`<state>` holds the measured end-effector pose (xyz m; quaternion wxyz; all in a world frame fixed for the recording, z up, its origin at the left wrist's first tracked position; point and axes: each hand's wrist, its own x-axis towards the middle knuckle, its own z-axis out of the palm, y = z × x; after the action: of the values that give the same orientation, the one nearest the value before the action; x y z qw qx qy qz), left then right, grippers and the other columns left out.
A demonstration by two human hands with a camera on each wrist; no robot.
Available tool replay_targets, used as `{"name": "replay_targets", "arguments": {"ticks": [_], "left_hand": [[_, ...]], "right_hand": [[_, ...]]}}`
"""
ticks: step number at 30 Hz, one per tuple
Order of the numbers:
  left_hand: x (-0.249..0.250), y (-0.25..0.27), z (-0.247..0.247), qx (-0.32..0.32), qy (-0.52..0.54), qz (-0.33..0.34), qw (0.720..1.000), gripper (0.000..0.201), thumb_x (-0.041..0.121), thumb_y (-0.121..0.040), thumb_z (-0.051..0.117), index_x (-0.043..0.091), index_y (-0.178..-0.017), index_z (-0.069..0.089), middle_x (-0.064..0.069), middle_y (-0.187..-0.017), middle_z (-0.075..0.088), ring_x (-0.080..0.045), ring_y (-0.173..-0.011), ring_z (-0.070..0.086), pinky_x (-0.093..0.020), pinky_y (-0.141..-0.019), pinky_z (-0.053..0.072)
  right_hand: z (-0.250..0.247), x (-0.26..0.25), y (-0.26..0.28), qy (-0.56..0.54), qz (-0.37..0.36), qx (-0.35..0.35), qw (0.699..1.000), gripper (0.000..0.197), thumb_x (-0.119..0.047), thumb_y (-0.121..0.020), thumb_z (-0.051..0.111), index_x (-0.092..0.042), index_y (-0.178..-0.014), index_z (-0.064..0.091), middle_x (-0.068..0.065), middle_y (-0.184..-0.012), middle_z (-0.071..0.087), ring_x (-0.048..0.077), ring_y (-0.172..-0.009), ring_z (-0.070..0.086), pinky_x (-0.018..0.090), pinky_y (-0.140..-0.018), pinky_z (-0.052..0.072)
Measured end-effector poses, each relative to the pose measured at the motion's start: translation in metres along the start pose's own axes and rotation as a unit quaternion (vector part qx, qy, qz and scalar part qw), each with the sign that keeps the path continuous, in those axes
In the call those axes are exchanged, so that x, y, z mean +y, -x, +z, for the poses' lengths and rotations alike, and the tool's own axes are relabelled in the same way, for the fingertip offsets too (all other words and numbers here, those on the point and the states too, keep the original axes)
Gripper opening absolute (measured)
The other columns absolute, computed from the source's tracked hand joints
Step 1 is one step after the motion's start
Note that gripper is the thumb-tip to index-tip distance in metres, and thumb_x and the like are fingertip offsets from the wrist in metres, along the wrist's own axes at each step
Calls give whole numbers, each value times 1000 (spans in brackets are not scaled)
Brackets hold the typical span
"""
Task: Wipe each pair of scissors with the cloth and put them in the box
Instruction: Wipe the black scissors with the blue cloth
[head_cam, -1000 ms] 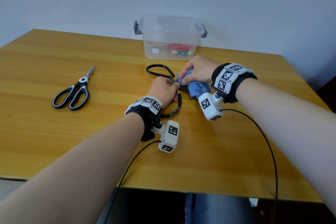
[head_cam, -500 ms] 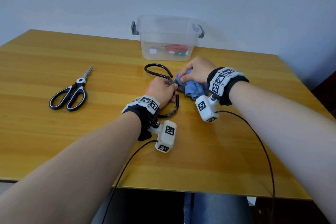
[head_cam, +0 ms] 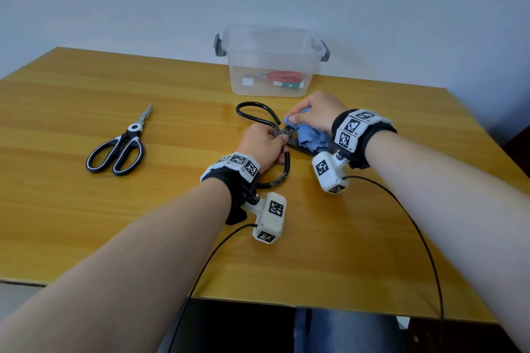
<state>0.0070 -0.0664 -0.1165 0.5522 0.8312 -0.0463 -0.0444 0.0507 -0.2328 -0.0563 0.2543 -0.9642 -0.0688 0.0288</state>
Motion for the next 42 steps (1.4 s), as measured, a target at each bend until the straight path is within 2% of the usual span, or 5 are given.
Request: {"name": "replay_targets", "arguments": {"ticks": [16, 20, 32, 37, 42], "left_hand": [[3, 2, -1, 2, -21, 0, 1000, 26, 18, -102, 59, 13, -78, 68, 11, -52, 67, -3, -47, 65, -15, -54, 51], [1, -1, 0, 0, -14, -12, 1000, 24, 22, -103, 60, 15, -81, 68, 4, -67, 75, -9, -54, 69, -30, -70, 62], [1, -2, 0, 28, -2, -19, 999, 25, 21, -103, 59, 7, -87, 71, 3, -69, 73, -9, -52, 68, -31, -69, 64], [1, -2, 1, 30, -4, -18, 999, 30, 20, -102, 60, 10, -76, 70, -7, -73, 77, -14, -55, 69, -35, -73, 64], [4, -1, 0, 25, -18, -15, 999, 28, 15, -100, 60, 10, -73, 67, -3, -68, 75, -13, -53, 69, -32, -68, 61]], "right_hand": [[-2, -6, -1, -14, 8, -33, 999, 13, -34, -88, 77, -29, -100, 81, -4, -113, 74, 12, -106, 62, 27, -89, 46], [-10, 17, -5, -30, 50, 34, 998, 12, -35, -91, 74, -30, -100, 80, -4, -117, 71, 0, -74, 53, 14, -59, 41], [-30, -3, 12, -74, 16, 140, 987, 50, -7, -88, 62, -25, -134, 65, -1, -140, 62, 20, -125, 59, 26, -93, 48], [-27, -27, 32, -74, -40, 20, 996, 69, -3, -81, 71, -39, -139, 58, 7, -131, 63, 21, -61, 74, 38, -55, 62], [-12, -31, 36, 1, -68, -55, 996, 49, -8, -84, 76, -37, -123, 71, 3, -150, 48, 25, -53, 72, 27, -52, 57]]}}
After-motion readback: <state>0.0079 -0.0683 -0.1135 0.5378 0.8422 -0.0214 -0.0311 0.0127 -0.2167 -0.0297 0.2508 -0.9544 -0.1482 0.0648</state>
